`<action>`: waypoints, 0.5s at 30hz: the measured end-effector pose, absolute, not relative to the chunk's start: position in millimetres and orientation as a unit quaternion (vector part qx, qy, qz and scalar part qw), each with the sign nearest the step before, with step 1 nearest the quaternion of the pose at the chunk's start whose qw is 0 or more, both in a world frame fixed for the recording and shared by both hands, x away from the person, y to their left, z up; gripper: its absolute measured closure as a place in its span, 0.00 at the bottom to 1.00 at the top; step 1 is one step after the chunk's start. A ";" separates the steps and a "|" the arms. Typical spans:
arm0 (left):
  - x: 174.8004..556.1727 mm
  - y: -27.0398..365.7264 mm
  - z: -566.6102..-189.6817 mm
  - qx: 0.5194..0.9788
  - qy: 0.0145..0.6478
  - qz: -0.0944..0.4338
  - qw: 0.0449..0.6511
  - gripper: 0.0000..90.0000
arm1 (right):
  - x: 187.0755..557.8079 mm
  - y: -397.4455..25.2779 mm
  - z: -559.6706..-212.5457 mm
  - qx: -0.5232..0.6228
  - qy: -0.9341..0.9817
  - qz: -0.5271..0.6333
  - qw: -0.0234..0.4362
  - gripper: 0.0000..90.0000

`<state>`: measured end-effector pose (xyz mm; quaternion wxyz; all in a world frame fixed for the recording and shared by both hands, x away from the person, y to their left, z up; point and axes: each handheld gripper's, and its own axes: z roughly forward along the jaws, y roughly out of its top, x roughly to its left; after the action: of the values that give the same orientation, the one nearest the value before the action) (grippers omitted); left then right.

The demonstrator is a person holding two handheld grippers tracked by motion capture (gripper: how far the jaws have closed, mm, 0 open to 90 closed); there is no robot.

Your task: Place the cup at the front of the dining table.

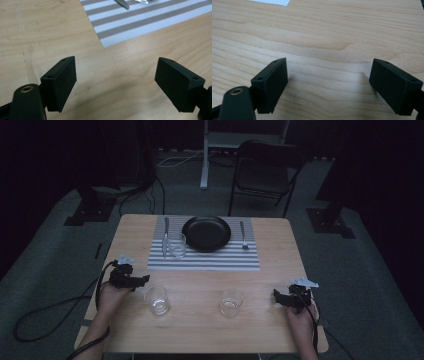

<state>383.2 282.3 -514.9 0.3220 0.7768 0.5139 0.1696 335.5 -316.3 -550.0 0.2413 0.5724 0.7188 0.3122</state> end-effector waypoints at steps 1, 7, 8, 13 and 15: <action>380.3 284.2 -515.4 0.776 0.514 0.168 0.325 0.20 | 335.5 -316.3 -550.0 0.572 0.719 0.312 0.241 0.16; 368.6 293.2 -517.1 0.772 0.521 0.168 0.325 0.20 | 335.5 -316.3 -550.0 0.572 0.719 0.312 0.241 0.16; 366.4 294.7 -517.0 0.769 0.523 0.169 0.327 0.20 | 335.5 -316.3 -550.0 0.572 0.719 0.312 0.241 0.16; 355.7 300.2 -519.1 0.764 0.529 0.169 0.329 0.20 | 335.5 -316.3 -550.0 0.572 0.719 0.312 0.241 0.16; 351.3 301.3 -520.4 0.764 0.529 0.172 0.328 0.20 | 335.5 -316.3 -550.0 0.572 0.719 0.312 0.241 0.16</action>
<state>351.3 301.3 -520.4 0.3285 0.7636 0.5287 0.1720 335.5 -316.3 -550.0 0.2412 0.5724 0.7187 0.3123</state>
